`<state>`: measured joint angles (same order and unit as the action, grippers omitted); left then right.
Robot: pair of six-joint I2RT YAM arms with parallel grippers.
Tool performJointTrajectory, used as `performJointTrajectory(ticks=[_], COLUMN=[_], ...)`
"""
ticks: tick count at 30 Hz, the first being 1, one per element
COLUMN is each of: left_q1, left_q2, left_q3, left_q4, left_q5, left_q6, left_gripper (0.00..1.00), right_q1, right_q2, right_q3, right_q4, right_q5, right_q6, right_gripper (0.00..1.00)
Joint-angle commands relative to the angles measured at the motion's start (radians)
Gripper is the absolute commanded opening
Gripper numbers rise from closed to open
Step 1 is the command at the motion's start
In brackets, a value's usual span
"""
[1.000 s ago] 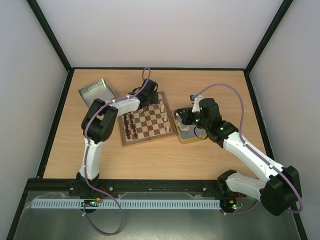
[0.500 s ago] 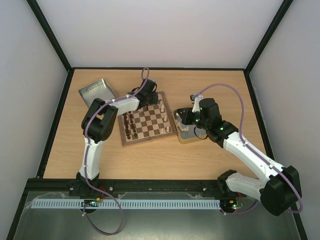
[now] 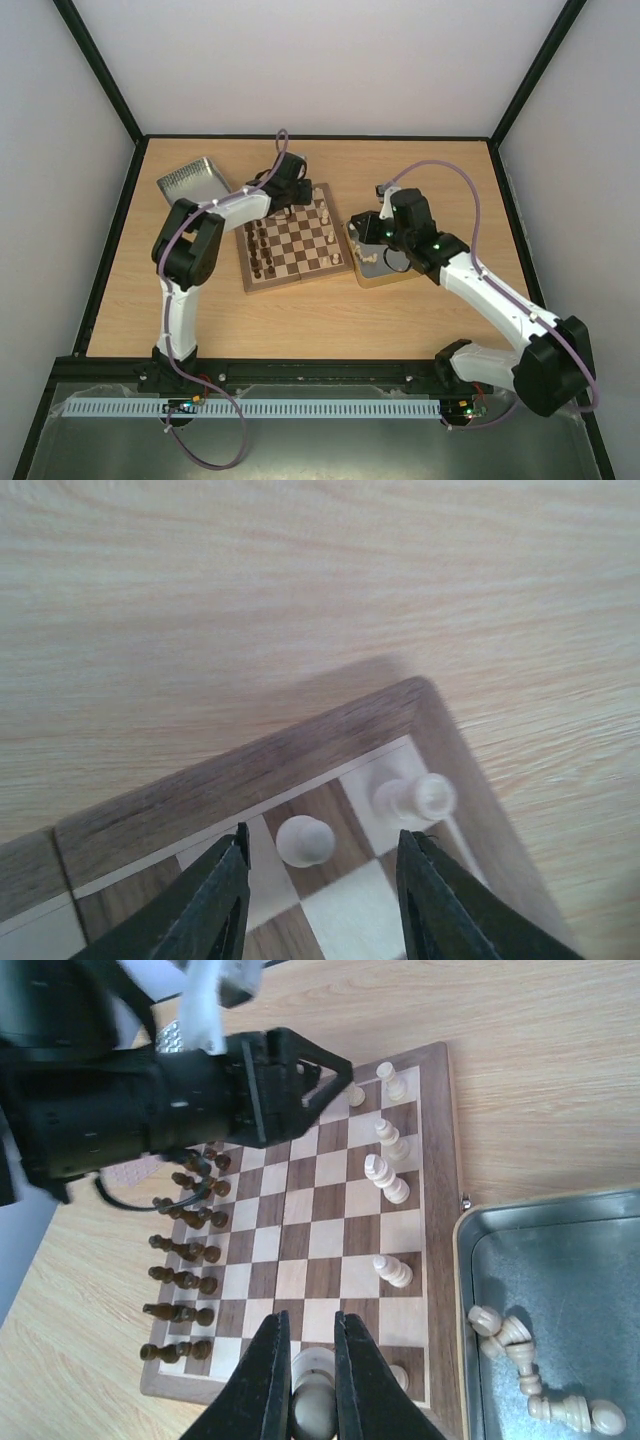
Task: Set up the chess pieces on the board
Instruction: Place the chess piece on the chessboard.
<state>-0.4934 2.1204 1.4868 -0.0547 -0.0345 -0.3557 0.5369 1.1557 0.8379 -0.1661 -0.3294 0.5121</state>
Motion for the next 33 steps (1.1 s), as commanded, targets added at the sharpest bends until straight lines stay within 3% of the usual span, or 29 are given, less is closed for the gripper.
performJointTrajectory(ticks=[1, 5, 10, 16, 21, 28, 33], left_q1=[0.012, 0.052, 0.114, 0.163, 0.185, 0.187, 0.188], left_q2=[-0.159, -0.307, -0.604, -0.876, -1.110, -1.290, -1.343], left_q3=[-0.041, -0.125, -0.285, -0.333, -0.446, -0.574, -0.639], left_q4=[-0.019, -0.040, -0.053, -0.220, -0.267, -0.261, -0.213], left_q5=[0.025, -0.052, -0.101, -0.166, -0.245, -0.373, -0.384], left_q6=[-0.017, -0.101, -0.199, -0.141, -0.063, 0.026, 0.035], left_gripper=[0.44, 0.44, 0.49, 0.53, 0.57, 0.61, 0.63], right_q1=[0.010, 0.034, 0.090, 0.146, 0.161, 0.162, 0.162], right_q2=[0.076, 0.196, 0.395, 0.617, 0.777, 0.977, 1.104], right_q3=[0.099, 0.208, 0.388, 0.630, 0.815, 1.052, 1.207], right_q4=[-0.078, -0.167, -0.286, -0.386, -0.443, -0.538, -0.616], right_q5=[0.036, 0.090, 0.188, 0.261, 0.318, 0.366, 0.383], right_q6=[0.027, 0.027, 0.012, -0.009, -0.024, -0.022, -0.012], right_gripper=[0.02, 0.02, 0.02, 0.02, 0.02, 0.02, 0.02])
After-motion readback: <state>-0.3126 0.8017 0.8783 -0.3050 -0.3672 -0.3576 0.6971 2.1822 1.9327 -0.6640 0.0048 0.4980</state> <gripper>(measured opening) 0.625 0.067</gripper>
